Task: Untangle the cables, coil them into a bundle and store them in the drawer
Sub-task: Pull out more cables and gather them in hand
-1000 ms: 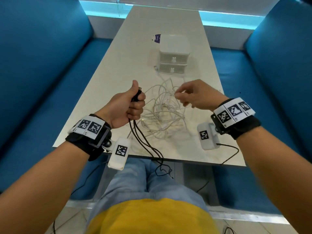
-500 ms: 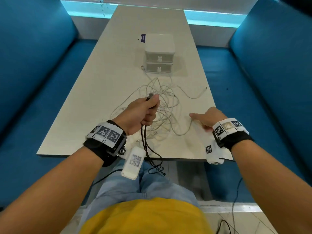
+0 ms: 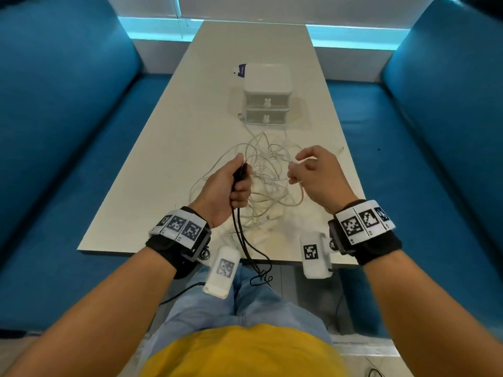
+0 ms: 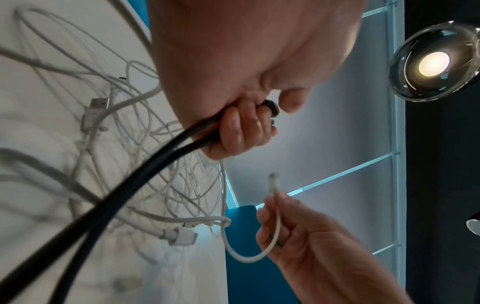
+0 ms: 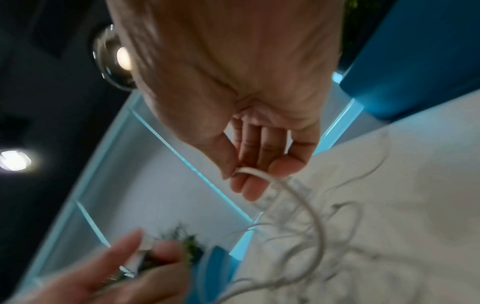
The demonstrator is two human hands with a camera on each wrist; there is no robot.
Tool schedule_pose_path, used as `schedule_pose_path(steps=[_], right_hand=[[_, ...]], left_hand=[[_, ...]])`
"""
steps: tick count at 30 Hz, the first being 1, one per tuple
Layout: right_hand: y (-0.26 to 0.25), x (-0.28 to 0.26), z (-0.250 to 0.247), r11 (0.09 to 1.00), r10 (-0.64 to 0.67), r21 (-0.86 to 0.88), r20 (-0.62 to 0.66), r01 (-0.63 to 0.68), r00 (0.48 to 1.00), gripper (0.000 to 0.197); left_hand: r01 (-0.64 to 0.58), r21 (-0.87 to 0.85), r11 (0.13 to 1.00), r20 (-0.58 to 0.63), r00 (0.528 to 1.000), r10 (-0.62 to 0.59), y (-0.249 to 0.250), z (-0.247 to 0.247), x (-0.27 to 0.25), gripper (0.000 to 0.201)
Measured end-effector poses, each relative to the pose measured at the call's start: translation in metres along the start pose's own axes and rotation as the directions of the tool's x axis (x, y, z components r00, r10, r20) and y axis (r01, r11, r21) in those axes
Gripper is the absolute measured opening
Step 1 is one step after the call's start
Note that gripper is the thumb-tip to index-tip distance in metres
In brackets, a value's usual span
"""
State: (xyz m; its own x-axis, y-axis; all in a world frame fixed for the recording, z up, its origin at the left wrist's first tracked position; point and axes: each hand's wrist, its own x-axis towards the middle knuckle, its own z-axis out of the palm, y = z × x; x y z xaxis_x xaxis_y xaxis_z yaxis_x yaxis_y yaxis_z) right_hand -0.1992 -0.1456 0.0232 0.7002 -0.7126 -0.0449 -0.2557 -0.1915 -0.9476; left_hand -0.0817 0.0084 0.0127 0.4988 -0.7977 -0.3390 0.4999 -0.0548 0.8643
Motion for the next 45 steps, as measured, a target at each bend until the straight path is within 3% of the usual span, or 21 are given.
schedule_pose_path(steps=[3,6,11,16,18,20,24,26,28,30,32,34,35,38,41,45], right_hand=[[-0.015,-0.017,0.017,0.995,-0.078,0.081,0.161,0.066,0.984,0.012],[-0.018,-0.029,0.032,0.991,-0.075,0.128,0.262,0.042,0.962,0.013],[-0.018,-0.034,0.048,0.967,0.000,0.247,0.220,-0.056,0.976,0.016],[-0.016,-0.036,0.064,0.963,0.023,0.258,0.205,-0.076,0.978,0.021],[-0.018,-0.036,0.069,0.964,0.028,0.252,0.222,-0.085,0.975,0.022],[-0.019,-0.035,0.069,0.976,0.003,0.208,0.250,-0.057,0.968,0.022],[-0.015,-0.018,0.054,0.977,-0.150,-0.101,0.298,0.187,0.943,0.017],[-0.014,-0.005,0.052,0.943,-0.168,-0.201,0.398,0.265,0.902,0.011],[-0.013,0.002,0.060,0.874,-0.117,-0.313,0.608,0.372,0.786,0.017],[-0.008,0.002,0.078,0.745,0.049,-0.451,0.772,0.491,0.634,0.031],[-0.001,0.008,0.094,0.586,0.136,-0.530,0.811,0.614,0.570,0.039],[0.007,0.019,0.107,0.482,0.096,-0.550,0.807,0.682,0.583,0.042],[0.009,0.028,0.112,0.442,0.083,-0.581,0.785,0.683,0.614,0.044],[0.013,0.052,0.117,0.356,0.106,-0.748,0.628,0.560,0.771,0.050],[0.015,0.068,0.110,0.347,0.093,-0.826,0.502,0.444,0.860,0.048],[0.011,0.077,0.099,0.408,0.107,-0.839,0.435,0.360,0.894,0.044]], left_hand=[[-0.021,-0.070,0.997,-0.032,0.999,0.019,-0.002,-0.003,-0.001,0.032],[-0.081,-0.045,0.996,-0.080,0.994,0.077,-0.006,-0.005,-0.003,0.032],[-0.104,-0.011,0.994,-0.104,0.989,0.103,-0.008,-0.009,-0.010,0.030],[-0.100,-0.047,0.994,-0.126,0.988,0.093,-0.010,-0.012,-0.013,0.040],[-0.113,0.017,0.993,-0.113,0.987,0.114,-0.010,-0.014,-0.013,0.038],[-0.148,0.106,0.983,-0.094,0.983,0.158,-0.012,-0.017,-0.017,0.028],[-0.156,0.068,0.985,-0.034,0.987,0.159,-0.011,-0.034,-0.026,0.019],[-0.139,0.051,0.989,-0.004,0.990,0.140,-0.009,-0.045,-0.032,0.019],[-0.127,0.055,0.990,0.012,0.992,0.126,-0.007,-0.054,-0.039,0.018],[-0.116,0.063,0.991,0.027,0.993,0.115,-0.006,-0.060,-0.046,0.016],[-0.109,0.075,0.991,0.012,0.994,0.109,-0.004,-0.064,-0.051,0.017],[-0.104,0.067,0.992,-0.010,0.994,0.105,-0.003,-0.072,-0.055,0.017],[-0.106,0.060,0.993,-0.021,0.994,0.108,-0.003,-0.076,-0.056,0.017],[-0.123,0.052,0.991,-0.084,0.988,0.127,-0.005,-0.085,-0.057,0.020],[-0.152,0.024,0.988,-0.120,0.981,0.154,-0.007,-0.087,-0.057,0.022],[-0.192,0.013,0.981,-0.240,0.952,0.190,-0.009,-0.084,-0.055,0.018]])
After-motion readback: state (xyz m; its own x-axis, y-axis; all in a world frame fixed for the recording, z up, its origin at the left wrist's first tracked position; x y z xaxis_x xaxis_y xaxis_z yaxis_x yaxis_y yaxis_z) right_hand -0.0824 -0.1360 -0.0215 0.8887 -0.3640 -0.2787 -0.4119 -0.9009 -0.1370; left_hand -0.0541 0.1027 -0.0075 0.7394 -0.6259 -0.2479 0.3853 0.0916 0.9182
